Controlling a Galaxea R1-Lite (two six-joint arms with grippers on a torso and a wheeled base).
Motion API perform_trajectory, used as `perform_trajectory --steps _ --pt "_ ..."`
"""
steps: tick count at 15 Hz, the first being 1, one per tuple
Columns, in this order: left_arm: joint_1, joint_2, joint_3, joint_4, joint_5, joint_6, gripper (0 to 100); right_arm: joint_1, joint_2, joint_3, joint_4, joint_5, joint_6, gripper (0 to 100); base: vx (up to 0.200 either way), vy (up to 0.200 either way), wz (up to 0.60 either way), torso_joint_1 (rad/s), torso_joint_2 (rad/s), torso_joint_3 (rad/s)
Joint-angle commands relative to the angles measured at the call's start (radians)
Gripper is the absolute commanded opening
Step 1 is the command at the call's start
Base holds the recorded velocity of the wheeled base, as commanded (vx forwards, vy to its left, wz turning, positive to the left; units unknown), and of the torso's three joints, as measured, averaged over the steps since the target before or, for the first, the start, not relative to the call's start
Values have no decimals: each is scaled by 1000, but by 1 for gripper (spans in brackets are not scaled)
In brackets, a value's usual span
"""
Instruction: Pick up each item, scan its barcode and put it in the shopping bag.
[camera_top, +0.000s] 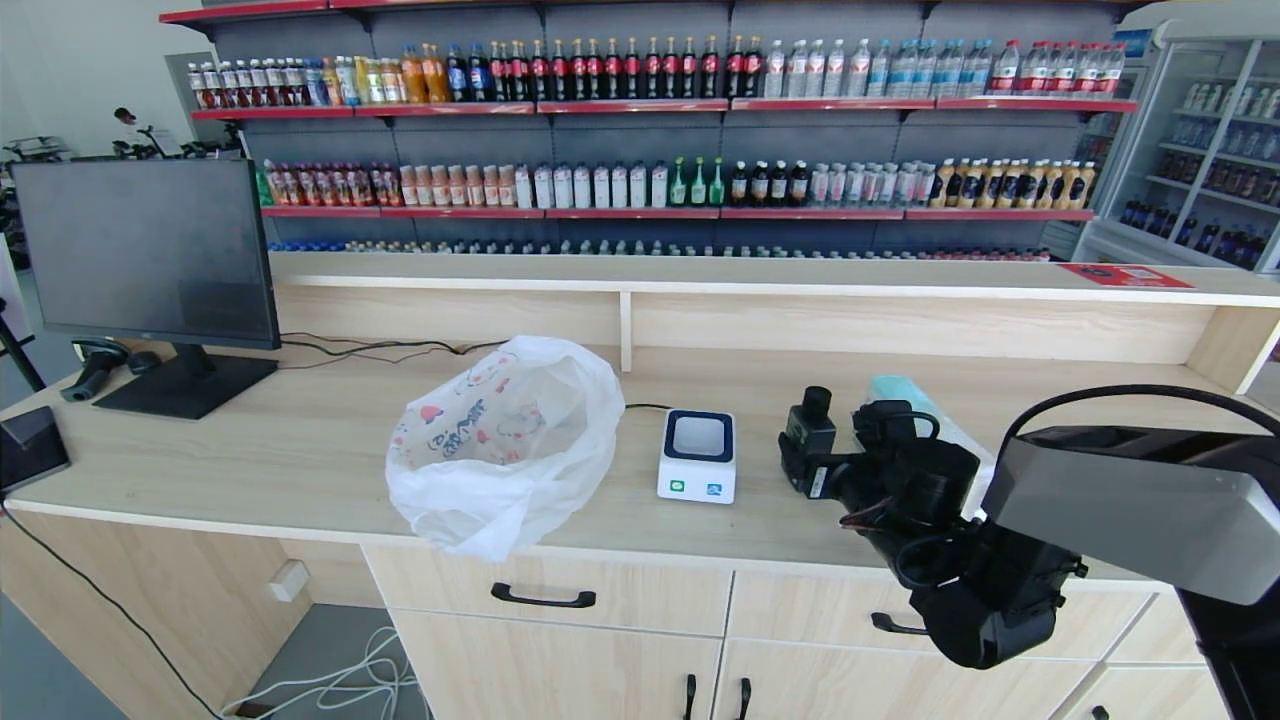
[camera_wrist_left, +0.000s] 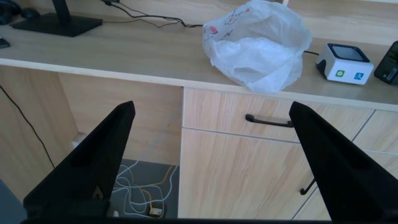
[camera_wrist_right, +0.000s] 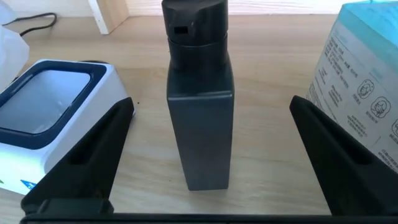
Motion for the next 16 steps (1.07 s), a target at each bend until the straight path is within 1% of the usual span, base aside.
perform_trajectory --steps 1,14,16 --pt "0 0 0 0 0 0 100 1 14 -4 -1 0 0 100 0 0 0 0 0 0" --pt "0 0 0 0 0 0 100 -42 104 -111 -1 0 -9 100 0 0 0 0 0 0" --pt "0 0 0 0 0 0 100 -41 123 -143 -1 0 -12 100 0 0 0 0 0 0"
